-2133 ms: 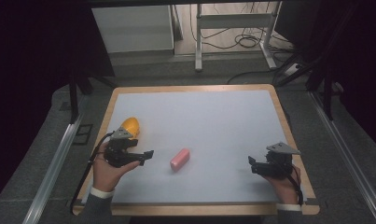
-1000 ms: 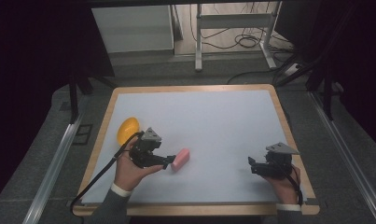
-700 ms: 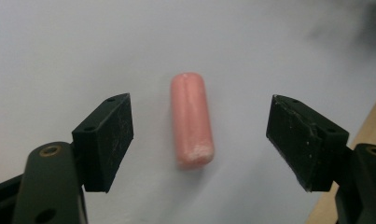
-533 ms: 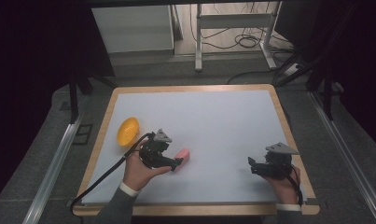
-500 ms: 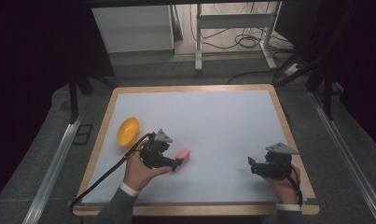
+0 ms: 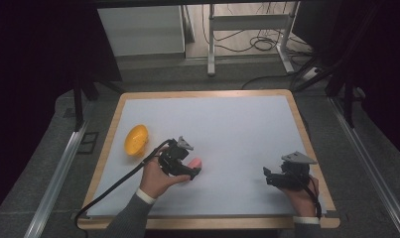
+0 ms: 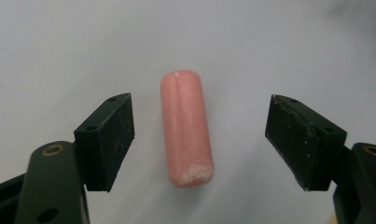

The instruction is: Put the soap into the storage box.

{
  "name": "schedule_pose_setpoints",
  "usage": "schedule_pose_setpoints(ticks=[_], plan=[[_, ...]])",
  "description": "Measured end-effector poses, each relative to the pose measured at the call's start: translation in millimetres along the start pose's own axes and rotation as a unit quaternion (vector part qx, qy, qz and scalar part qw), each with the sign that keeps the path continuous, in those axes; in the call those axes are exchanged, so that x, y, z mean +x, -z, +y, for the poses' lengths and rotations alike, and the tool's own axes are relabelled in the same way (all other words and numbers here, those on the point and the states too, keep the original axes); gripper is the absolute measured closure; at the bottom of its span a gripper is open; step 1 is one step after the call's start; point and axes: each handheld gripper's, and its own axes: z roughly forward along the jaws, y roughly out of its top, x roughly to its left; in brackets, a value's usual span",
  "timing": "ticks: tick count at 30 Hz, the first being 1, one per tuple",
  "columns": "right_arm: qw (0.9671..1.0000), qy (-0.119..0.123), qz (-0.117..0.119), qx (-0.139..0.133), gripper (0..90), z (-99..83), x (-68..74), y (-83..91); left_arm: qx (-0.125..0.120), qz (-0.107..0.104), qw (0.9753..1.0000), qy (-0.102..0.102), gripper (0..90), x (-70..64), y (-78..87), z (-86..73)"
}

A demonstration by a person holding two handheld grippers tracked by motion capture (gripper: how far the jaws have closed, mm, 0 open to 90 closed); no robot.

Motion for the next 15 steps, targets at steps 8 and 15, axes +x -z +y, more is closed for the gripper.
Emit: schedule_pose_setpoints(ticks=[8,15], plan=[[1.0000,0.002,-0.006,0.006,6.7,-1.1,-0.3,-1.1,0.022,0.001,0.9997,-0.002,25.5,1.3,-17.5,0.2],[0.9999,0.002,-0.006,0.008,6.7,-1.4,-0.2,-1.4,0.026,0.001,0.9997,0.002,27.5,3.3,-21.6,-1.1]])
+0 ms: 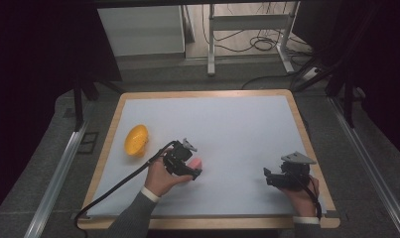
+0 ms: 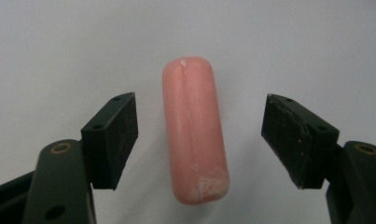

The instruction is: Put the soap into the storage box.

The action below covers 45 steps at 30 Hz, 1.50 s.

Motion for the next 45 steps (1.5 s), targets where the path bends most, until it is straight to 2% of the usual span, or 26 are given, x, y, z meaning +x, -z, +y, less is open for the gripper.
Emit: schedule_pose_setpoints(ticks=[16,21,32,36,38,45], plan=[[1.0000,-0.002,-0.001,-0.001,6.7,0.1,-0.9,0.9,0.010,-0.007,0.9997,0.022,34.9,6.8,-10.5,-2.6],[1.0000,-0.001,-0.001,0.000,6.7,-0.1,-0.6,0.1,0.021,-0.008,0.9995,0.023,36.4,7.9,-17.3,-2.3],[1.0000,-0.001,-0.002,0.002,6.7,-0.7,-0.7,-1.3,0.025,-0.003,0.9994,0.024,42.6,6.8,-27.5,-2.8],[1.0000,-0.001,-0.003,0.002,6.7,-0.7,-0.7,-1.3,0.028,-0.008,0.9993,0.025,48.7,5.7,-30.4,-3.3],[1.0000,-0.001,-0.004,0.002,6.7,-0.7,-0.7,-1.4,0.037,-0.012,0.9990,0.023,51.7,5.5,-32.9,-3.8],[1.0000,0.000,-0.004,0.003,6.7,-0.9,-0.8,-1.7,0.034,0.003,0.9991,0.026,58.8,5.0,-33.6,-4.2]])
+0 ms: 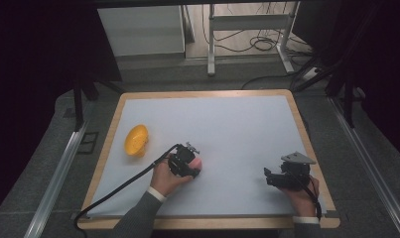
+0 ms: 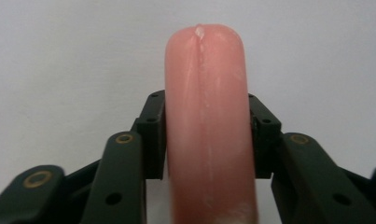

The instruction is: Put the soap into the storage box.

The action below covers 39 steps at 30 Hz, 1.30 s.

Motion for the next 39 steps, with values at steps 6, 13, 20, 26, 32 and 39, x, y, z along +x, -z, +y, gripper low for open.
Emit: schedule_pose_setpoints(ticks=[6,13,20,26,32,39], plan=[[1.0000,-0.003,-0.002,-0.003,6.7,-0.2,-1.1,0.5,-0.002,0.001,1.0000,-0.002,59.8,-0.1,0.2,-0.2],[1.0000,-0.005,-0.005,-0.006,6.7,0.0,-2.3,2.3,-0.015,0.001,0.9999,-0.003,59.9,2.2,9.3,0.0],[0.9999,-0.002,-0.006,-0.008,6.7,0.3,-2.0,2.6,-0.032,-0.004,0.9995,-0.002,59.9,6.7,20.5,-2.1],[1.0000,-0.001,-0.007,-0.006,6.7,-0.1,-1.2,1.4,-0.040,-0.001,0.9992,0.004,59.9,11.2,26.0,-6.1],[1.0000,0.000,-0.007,-0.005,6.7,-0.1,-1.0,1.0,-0.046,-0.001,0.9989,0.009,59.9,15.5,31.5,-9.6],[1.0000,0.001,-0.006,-0.007,6.7,0.1,-0.8,1.7,-0.055,0.001,0.9985,0.004,59.9,17.0,40.8,-11.4]])
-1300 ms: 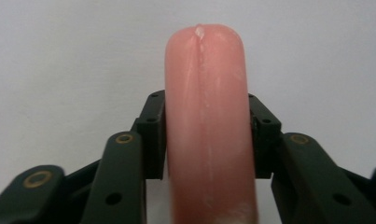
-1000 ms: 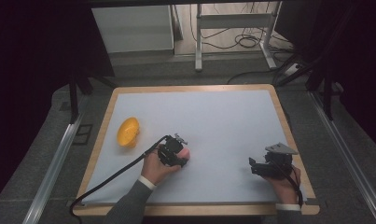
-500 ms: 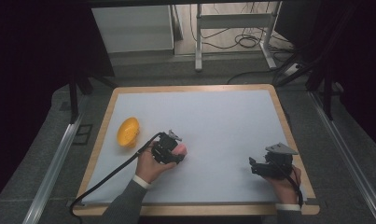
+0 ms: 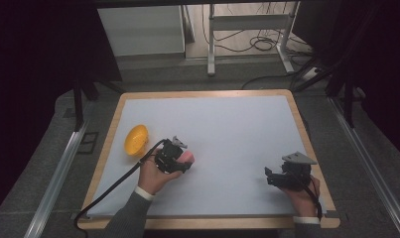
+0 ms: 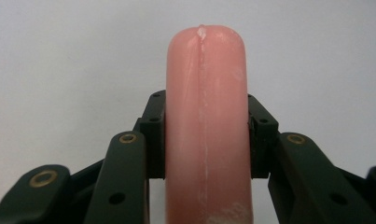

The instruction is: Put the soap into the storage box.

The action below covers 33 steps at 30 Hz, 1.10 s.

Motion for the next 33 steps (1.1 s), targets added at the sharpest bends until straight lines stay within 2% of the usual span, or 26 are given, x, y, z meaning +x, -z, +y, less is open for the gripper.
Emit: schedule_pose_setpoints(ticks=[10,26,33], plan=[[1.0000,0.001,-0.001,0.003,6.7,-0.4,0.2,-0.6,-0.013,-0.005,0.9999,0.000,59.9,2.7,8.8,-1.6],[1.0000,0.003,-0.001,0.004,6.7,-0.2,1.3,-0.8,-0.042,0.001,0.9991,0.010,59.9,13.0,26.4,-4.7],[1.0000,0.002,-0.001,0.005,6.7,-0.3,1.0,-0.9,-0.047,0.001,0.9988,0.015,59.9,16.1,29.8,-4.2]])
